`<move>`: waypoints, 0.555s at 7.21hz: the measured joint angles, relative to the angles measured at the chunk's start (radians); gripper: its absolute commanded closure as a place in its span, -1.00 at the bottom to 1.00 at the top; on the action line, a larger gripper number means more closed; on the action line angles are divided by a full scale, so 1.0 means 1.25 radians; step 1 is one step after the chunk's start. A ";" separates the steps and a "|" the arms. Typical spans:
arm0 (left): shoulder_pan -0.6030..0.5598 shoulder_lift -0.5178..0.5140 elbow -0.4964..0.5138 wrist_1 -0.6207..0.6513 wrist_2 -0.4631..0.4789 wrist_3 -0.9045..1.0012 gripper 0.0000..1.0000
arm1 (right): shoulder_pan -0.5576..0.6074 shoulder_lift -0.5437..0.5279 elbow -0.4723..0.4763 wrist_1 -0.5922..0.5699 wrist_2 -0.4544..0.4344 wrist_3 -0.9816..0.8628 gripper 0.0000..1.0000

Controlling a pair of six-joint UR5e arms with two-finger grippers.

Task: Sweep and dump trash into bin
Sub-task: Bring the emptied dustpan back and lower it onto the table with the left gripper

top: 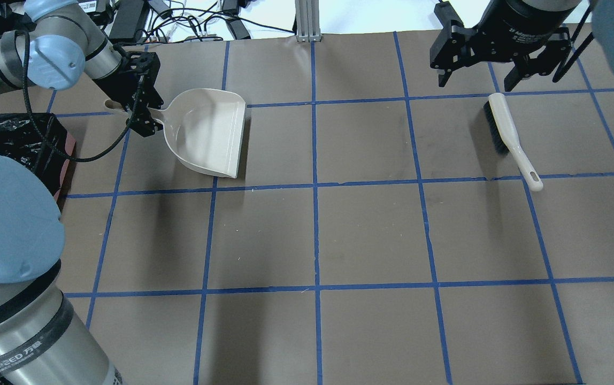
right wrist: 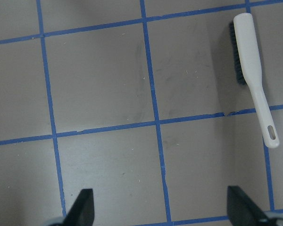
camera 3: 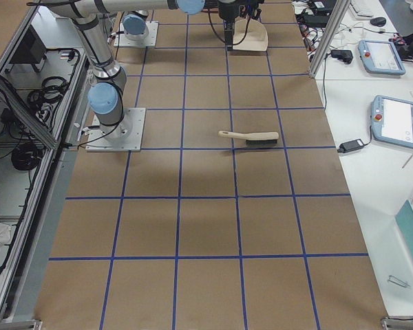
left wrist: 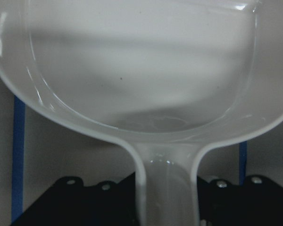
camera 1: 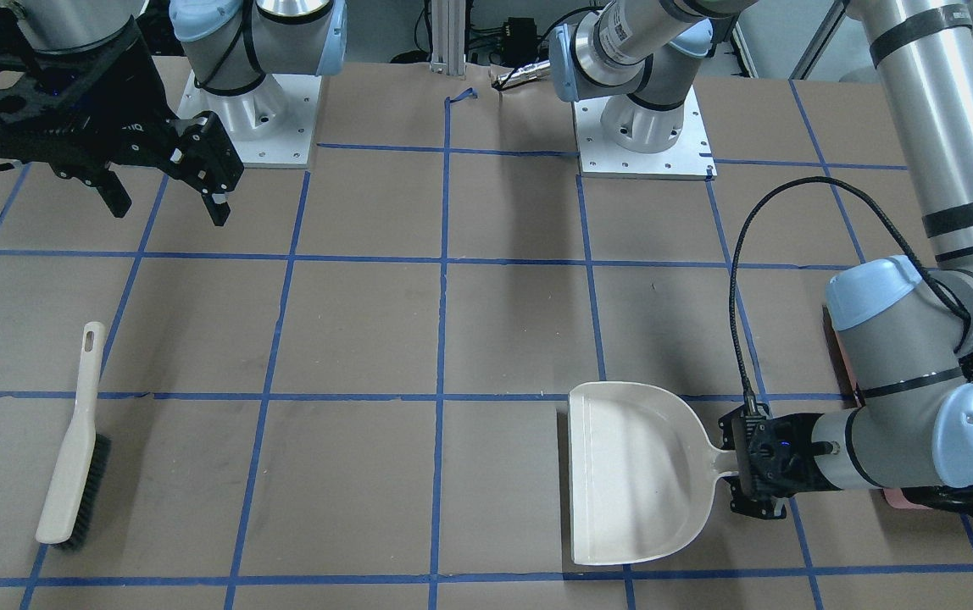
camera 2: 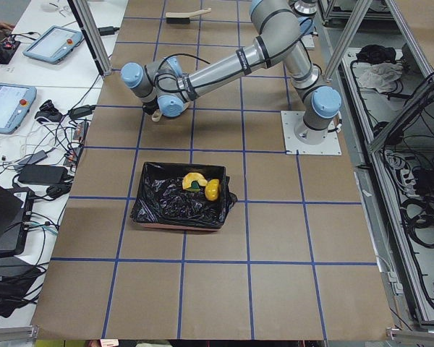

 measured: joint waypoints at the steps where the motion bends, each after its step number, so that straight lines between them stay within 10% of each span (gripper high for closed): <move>1: 0.000 -0.005 -0.006 0.006 -0.016 0.004 1.00 | 0.000 0.000 0.000 0.000 0.000 0.000 -1.00; 4: 0.001 -0.016 -0.012 0.022 -0.031 0.012 0.73 | 0.000 0.000 0.000 0.000 0.000 0.000 -1.00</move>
